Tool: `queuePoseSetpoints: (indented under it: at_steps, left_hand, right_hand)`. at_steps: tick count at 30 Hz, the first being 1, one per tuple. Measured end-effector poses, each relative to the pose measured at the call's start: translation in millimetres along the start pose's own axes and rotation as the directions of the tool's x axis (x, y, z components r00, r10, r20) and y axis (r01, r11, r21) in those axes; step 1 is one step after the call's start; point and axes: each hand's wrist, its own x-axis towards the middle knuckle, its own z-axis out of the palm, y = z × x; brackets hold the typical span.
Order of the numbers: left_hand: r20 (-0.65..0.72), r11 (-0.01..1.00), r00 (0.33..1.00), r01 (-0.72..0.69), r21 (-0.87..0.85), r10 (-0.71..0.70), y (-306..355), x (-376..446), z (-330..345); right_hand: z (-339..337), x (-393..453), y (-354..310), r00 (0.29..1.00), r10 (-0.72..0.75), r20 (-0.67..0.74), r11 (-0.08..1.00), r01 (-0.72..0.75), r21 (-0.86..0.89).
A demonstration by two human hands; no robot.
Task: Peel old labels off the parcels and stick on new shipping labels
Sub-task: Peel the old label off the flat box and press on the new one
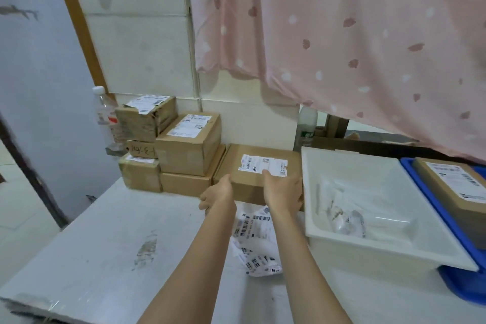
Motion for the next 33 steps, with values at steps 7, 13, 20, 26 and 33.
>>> queuePoseSetpoints:
  at_steps: [7,13,20,26,33]
  left_hand:
    - [-0.063,0.996,0.998,-0.019,0.089,0.025,-2,5,5]
    - [-0.060,0.998,0.998,-0.029,0.047,0.032,-4,10,7]
    - [-0.052,0.997,0.998,-0.044,0.068,0.047,-5,11,6]
    - [-0.055,0.998,0.997,-0.051,0.044,0.053,-5,11,7]
    - [-0.072,0.998,0.996,-0.051,0.044,0.054,-4,13,8]
  right_hand:
    - [15,-21,15,0.981,-0.031,-0.190,1.000,0.031,-0.005]
    - [15,-29,11,0.973,0.009,-0.229,1.000,-0.008,0.007]
    - [18,-29,16,0.969,0.047,-0.243,0.988,-0.009,0.153]
    - [13,-28,9,0.955,0.185,-0.231,0.856,-0.041,0.515]
    - [15,-25,-1,0.963,0.185,-0.194,0.834,-0.049,0.550]
